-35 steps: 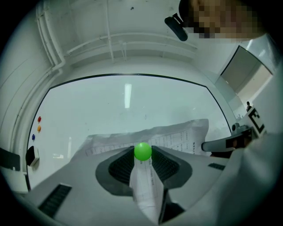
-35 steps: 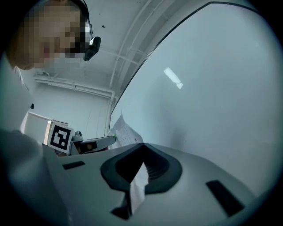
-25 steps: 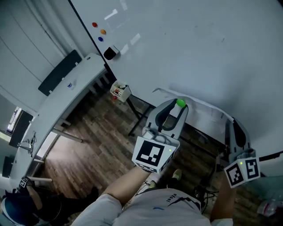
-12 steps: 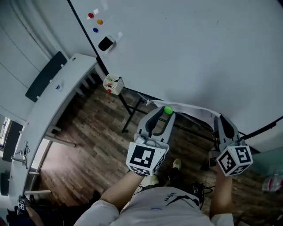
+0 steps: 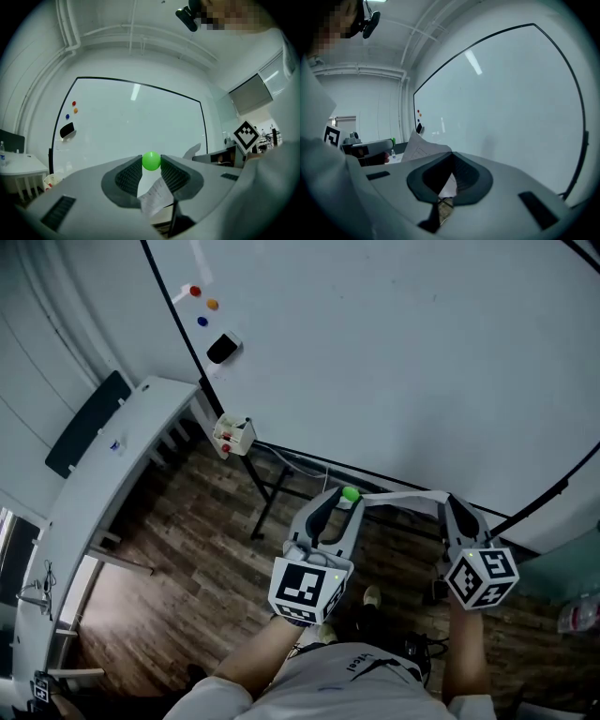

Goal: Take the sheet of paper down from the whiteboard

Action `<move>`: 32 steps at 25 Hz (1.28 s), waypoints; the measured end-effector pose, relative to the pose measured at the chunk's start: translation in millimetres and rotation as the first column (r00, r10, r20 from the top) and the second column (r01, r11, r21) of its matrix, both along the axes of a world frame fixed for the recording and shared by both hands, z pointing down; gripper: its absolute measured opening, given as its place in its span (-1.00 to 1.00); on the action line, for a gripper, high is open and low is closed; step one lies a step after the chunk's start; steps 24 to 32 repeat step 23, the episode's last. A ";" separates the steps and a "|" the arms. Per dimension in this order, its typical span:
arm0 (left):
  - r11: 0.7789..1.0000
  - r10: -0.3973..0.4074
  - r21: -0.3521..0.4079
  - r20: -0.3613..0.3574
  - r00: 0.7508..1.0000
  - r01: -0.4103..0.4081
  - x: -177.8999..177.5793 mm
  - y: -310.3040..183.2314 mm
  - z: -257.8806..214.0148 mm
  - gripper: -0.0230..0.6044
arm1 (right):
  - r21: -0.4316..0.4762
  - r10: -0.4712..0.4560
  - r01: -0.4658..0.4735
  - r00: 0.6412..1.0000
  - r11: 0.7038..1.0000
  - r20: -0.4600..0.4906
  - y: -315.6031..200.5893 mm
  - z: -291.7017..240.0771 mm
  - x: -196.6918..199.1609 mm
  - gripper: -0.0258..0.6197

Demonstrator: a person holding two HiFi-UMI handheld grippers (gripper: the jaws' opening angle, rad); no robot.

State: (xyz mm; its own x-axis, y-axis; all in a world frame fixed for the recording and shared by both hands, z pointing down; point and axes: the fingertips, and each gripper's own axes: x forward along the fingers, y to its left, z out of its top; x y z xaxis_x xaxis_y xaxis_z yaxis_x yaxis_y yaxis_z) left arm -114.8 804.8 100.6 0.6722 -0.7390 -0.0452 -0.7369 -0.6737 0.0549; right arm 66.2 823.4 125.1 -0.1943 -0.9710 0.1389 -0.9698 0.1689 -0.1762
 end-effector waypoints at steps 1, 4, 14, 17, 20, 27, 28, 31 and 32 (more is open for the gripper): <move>1.000 0.002 0.002 -0.001 1.000 -0.002 -1.6 2.5 -0.3 -0.51 | -0.005 0.004 -0.004 1.000 1.000 -0.002 3.4 2.2 -1.5 -0.88; 1.000 0.004 -0.003 -0.003 1.000 -0.004 -6.2 6.5 1.3 -0.51 | -0.018 0.011 -0.011 1.000 1.000 -0.006 9.9 7.3 -5.0 -0.88; 1.000 0.010 0.003 -0.015 1.000 -0.010 -16.9 8.6 0.0 -0.51 | -0.009 0.034 -0.034 0.999 0.999 -0.016 10.9 3.4 -13.5 -0.88; 1.000 -0.003 -0.005 -0.019 1.000 0.003 -26.9 11.1 3.8 -0.51 | -0.021 0.023 -0.023 1.000 0.999 -0.021 10.9 9.3 -21.9 -0.88; 1.000 -0.007 -0.010 -0.014 1.000 0.007 -27.2 13.5 3.0 -0.51 | -0.032 0.017 -0.017 1.000 0.999 -0.024 12.4 7.3 -23.0 -0.88; 1.000 0.006 -0.005 -0.008 1.000 -0.006 -16.3 15.1 -4.4 -0.51 | -0.026 0.025 -0.026 0.999 0.999 -0.030 15.1 -4.1 -14.2 -0.88; 1.000 0.006 -0.005 -0.008 1.000 -0.006 -16.3 15.1 -4.4 -0.51 | -0.026 0.025 -0.026 0.999 0.999 -0.030 15.1 -4.1 -14.2 -0.88; 1.000 0.006 -0.005 -0.008 1.000 -0.006 -16.3 15.1 -4.4 -0.51 | -0.026 0.025 -0.026 0.999 0.999 -0.030 15.1 -4.1 -14.2 -0.88; 1.000 0.006 -0.005 -0.008 1.000 -0.006 -16.3 15.1 -4.4 -0.51 | -0.026 0.025 -0.026 0.999 0.999 -0.030 15.1 -4.1 -14.2 -0.88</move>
